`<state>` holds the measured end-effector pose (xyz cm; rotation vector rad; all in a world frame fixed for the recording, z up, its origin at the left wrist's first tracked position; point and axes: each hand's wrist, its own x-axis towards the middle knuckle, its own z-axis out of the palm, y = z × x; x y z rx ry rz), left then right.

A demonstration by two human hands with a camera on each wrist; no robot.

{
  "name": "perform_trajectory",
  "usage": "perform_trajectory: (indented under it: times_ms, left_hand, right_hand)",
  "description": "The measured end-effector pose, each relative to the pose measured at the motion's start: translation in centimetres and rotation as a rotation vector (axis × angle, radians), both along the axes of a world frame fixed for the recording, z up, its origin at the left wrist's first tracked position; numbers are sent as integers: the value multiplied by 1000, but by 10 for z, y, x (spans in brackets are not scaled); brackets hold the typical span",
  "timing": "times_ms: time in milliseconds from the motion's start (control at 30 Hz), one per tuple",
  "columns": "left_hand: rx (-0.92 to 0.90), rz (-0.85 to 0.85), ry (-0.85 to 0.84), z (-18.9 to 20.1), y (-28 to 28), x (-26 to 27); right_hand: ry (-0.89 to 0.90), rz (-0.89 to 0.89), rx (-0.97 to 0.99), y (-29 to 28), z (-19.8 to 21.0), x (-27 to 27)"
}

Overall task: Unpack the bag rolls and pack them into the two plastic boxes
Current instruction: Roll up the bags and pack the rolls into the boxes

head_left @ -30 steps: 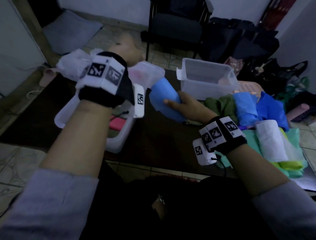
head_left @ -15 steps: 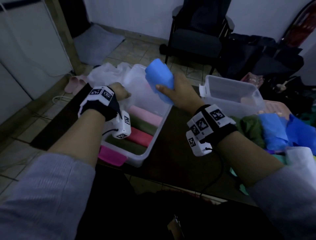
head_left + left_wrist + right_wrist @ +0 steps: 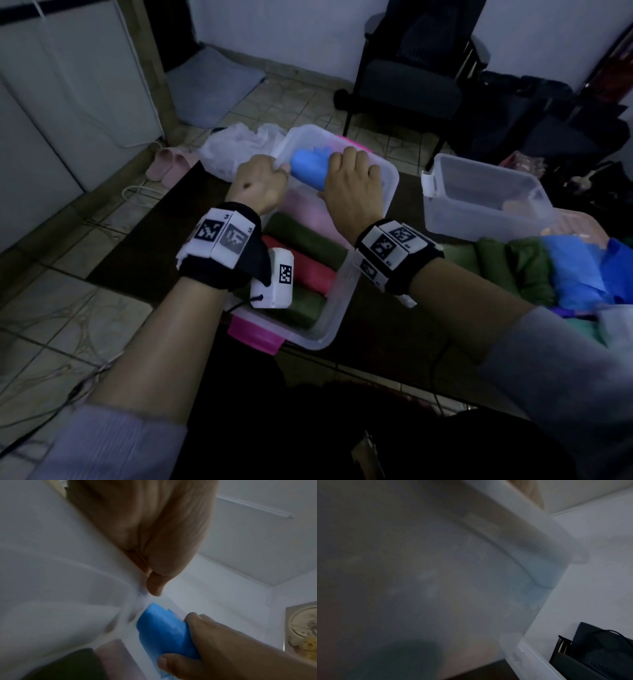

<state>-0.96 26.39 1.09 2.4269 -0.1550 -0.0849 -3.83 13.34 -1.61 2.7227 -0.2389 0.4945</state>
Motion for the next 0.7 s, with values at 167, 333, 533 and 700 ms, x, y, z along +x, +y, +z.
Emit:
perform_trajectory:
  times_ms: [167,333,533,700]
  left_hand:
    - [14,15,-50,5,-1,-11]
    - [6,9,-79,6,-1,-16]
    - [-13,34,-46,7,-2,-15]
    - [-44,38,-57,3,1,-16]
  right_hand:
    - [41,52,93,0,-5,0]
    - [309,111,461,-11,5,4]
    - [236,128,419,-8,18,-3]
    - [104,255,253,5,16,-12]
